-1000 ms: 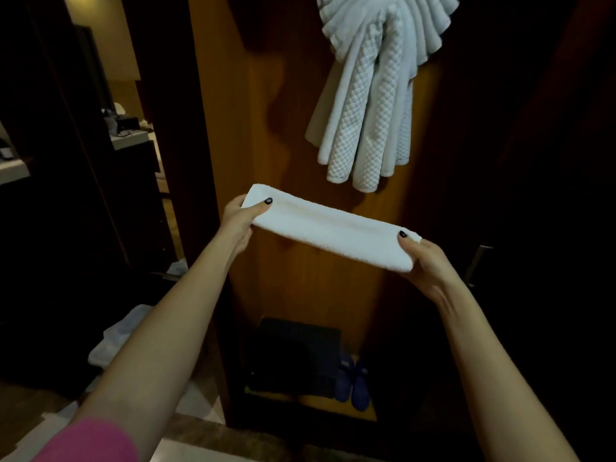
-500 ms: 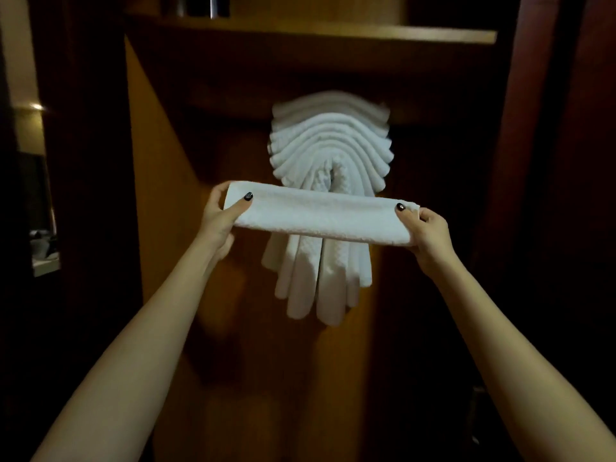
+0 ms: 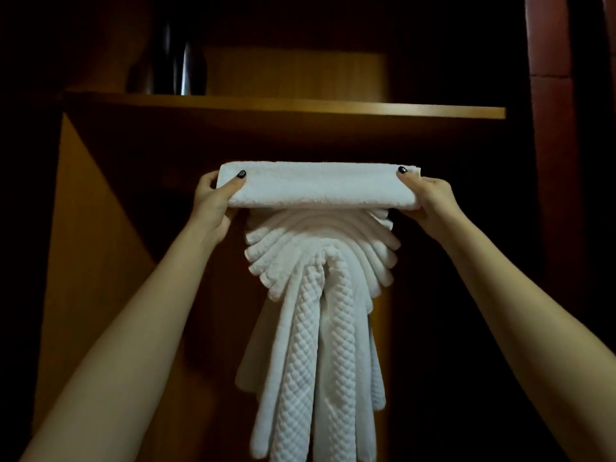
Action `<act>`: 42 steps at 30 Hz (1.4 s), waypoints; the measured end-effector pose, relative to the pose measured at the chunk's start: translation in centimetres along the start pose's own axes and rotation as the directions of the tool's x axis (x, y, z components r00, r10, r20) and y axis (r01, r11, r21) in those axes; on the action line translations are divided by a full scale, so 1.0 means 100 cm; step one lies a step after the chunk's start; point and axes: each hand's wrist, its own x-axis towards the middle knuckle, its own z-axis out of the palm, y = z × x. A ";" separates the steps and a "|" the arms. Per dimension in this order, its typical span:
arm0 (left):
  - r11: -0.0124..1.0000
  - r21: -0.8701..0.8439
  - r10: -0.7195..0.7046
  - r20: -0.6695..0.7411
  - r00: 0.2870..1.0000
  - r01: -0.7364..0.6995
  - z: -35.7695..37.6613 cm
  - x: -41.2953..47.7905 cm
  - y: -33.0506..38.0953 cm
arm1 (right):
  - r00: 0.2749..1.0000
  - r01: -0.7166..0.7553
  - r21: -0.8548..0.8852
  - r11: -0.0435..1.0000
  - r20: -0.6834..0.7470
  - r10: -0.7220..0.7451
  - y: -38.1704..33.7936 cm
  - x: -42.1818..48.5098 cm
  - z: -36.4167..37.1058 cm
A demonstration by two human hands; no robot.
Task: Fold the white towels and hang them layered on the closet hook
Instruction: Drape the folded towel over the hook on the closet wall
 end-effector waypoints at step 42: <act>0.236 0.836 0.027 0.503 0.864 -0.495 0.016 -0.026 -0.039 | 0.895 0.421 -0.652 0.631 0.412 -0.172 0.060 -0.008 0.027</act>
